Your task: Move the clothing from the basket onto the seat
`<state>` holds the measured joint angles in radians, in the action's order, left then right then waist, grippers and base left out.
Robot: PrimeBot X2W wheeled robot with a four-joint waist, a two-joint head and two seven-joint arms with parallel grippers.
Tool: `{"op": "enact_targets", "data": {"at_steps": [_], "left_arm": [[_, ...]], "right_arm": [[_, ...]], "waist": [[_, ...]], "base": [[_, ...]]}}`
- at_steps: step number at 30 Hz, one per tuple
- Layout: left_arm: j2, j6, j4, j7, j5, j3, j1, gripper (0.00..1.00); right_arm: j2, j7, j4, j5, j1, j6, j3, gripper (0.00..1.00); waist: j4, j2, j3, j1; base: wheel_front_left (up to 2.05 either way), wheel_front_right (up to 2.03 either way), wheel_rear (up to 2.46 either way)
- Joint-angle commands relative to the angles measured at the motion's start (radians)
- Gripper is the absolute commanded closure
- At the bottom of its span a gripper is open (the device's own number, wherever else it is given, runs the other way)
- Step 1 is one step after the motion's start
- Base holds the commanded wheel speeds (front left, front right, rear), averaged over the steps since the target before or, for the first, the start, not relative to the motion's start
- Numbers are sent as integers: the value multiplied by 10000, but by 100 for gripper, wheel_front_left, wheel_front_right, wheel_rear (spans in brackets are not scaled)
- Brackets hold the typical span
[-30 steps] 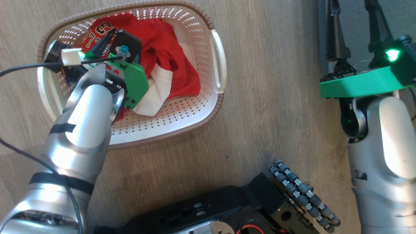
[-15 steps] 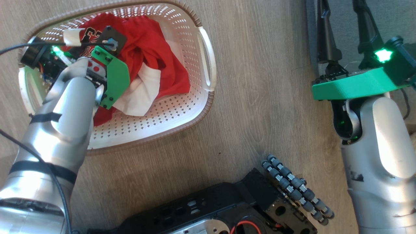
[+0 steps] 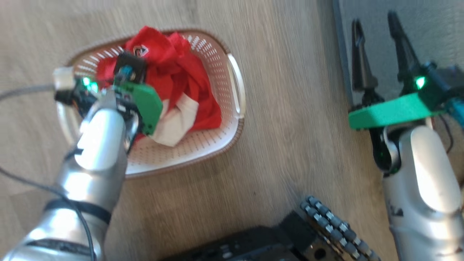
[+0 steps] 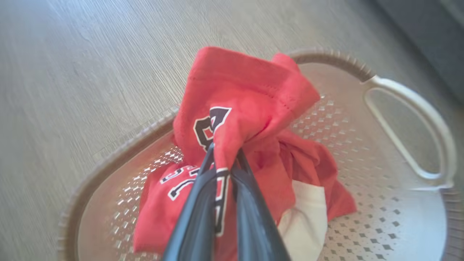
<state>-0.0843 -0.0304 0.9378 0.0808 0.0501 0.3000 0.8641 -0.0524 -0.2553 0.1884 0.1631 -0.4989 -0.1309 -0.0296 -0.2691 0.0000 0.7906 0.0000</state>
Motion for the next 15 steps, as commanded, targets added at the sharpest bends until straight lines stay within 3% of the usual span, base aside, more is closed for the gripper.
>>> {"op": "enact_targets", "data": {"at_steps": [1, 9, 15], "left_arm": [[-29, 67, -225, 425, -273, -340, -509, 100], [236, 159, -1096, 1737, -1522, -917, -2113, 100], [223, 371, -3423, 1804, -1928, -1397, -3524, 100]], "right_arm": [[22, -65, -184, -158, 573, 2, 10, 0], [22, -65, 62, -808, 1715, 2, 361, 0], [-9, -65, 200, -971, 2438, 2, 455, 0]], "waist": [[551, 0, -1223, 0], [1427, 0, -3791, 0], [1808, 0, -5003, 0]], "base": [[0, 0, 0], [0, 0, 0], [0, 0, 0]]}}
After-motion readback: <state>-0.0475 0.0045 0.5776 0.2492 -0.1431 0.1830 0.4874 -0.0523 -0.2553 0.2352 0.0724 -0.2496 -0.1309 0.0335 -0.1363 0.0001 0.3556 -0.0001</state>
